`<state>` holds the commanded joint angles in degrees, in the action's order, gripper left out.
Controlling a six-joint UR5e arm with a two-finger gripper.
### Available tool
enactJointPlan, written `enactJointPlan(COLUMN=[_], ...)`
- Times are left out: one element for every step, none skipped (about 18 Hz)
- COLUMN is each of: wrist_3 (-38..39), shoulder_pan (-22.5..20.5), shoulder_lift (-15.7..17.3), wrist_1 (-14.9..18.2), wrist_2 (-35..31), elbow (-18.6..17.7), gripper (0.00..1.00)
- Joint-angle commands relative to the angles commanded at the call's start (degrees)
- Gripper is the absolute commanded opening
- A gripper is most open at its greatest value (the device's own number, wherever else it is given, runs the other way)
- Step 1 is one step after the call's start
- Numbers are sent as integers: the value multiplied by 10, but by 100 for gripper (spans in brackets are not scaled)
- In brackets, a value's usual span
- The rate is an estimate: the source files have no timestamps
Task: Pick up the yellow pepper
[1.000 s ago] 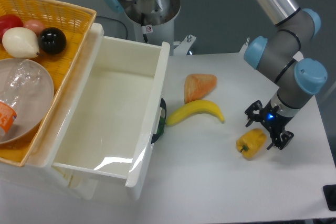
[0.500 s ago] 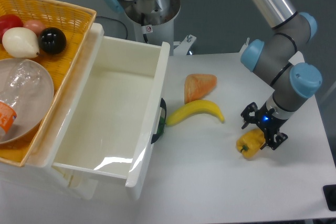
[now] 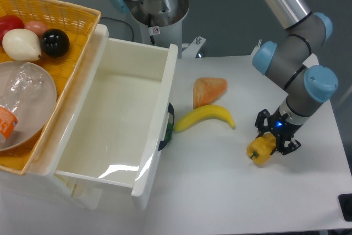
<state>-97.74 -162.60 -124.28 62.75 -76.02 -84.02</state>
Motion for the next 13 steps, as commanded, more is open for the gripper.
enactJointPlan(wrist_3=[3,8,11,13,12,13,13,17,27,35,36,36,36], shoulder_pan=[1,2,2,4,8,14,22,25,26,26,26,26,26], shoulder_lift=[6,12,20,29,32,33,33,33,33,34,37,37,36], wrist_1=[1,2,2,3,4,4,4,6,12,22,37,53,71], wrist_2=[-2,-9,-29,-59,-88,-111,-125,-133,-134,-134,-134,-133,-134], elbow=[1,1,2,4,11,21,27,33,41,50,61,73,86], gripper=[37,37,37,37,37,37,37,37,36,36,36,36,35])
